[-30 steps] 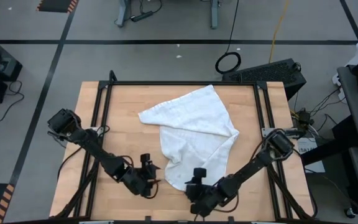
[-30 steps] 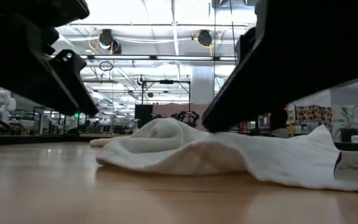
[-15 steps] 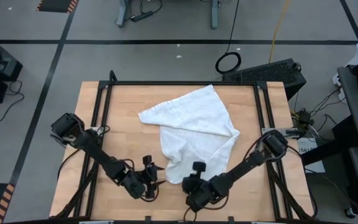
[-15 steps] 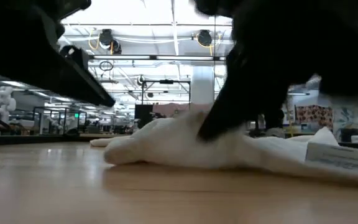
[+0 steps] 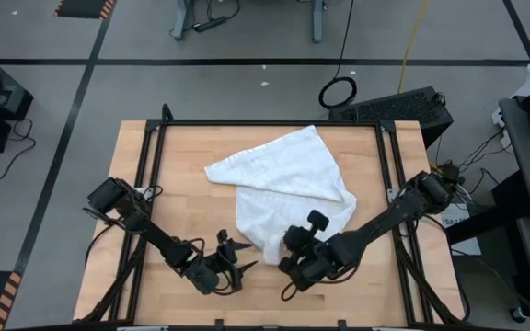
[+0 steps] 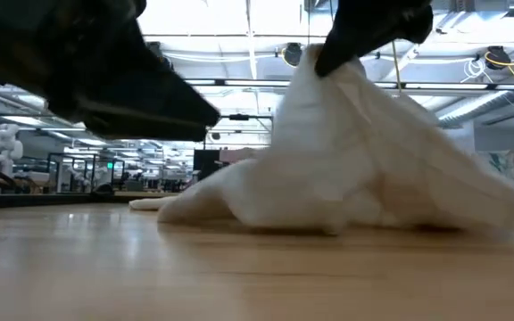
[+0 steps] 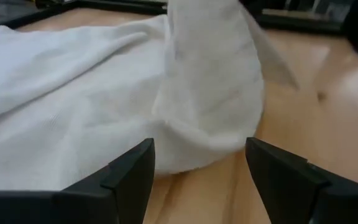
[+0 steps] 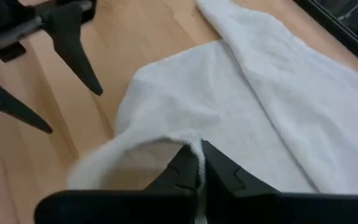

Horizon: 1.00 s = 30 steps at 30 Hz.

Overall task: Roll towel
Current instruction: Roll the white towel

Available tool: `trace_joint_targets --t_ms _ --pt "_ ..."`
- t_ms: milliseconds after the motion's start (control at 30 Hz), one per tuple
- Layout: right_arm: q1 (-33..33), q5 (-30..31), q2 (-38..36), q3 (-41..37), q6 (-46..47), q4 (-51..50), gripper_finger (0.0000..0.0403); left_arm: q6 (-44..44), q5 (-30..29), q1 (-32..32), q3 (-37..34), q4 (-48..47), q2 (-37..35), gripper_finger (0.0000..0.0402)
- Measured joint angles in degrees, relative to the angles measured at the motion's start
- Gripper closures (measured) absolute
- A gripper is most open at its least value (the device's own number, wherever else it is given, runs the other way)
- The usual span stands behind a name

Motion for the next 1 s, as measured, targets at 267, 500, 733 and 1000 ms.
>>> trace_joint_targets --t_ms 267,500,733,1000 --pt "-1.41 -0.66 -0.09 0.0 -1.66 0.69 0.0402 5.14 3.12 0.68 2.69 8.15 4.06 0.0146" --pt "-1.35 -2.72 -0.07 -0.01 -3.45 1.91 0.0402 16.11 0.61 6.47 5.46 6.18 9.49 0.0146" --pt "-1.24 -7.18 -0.07 -0.02 -5.15 1.68 0.0403 23.55 -1.82 18.0 5.44 -12.37 2.42 0.0146" --pt "-3.79 -6.54 -0.07 -0.01 -6.29 -2.32 0.0403 23.31 22.61 22.94 4.02 -20.33 -12.74 0.0156"
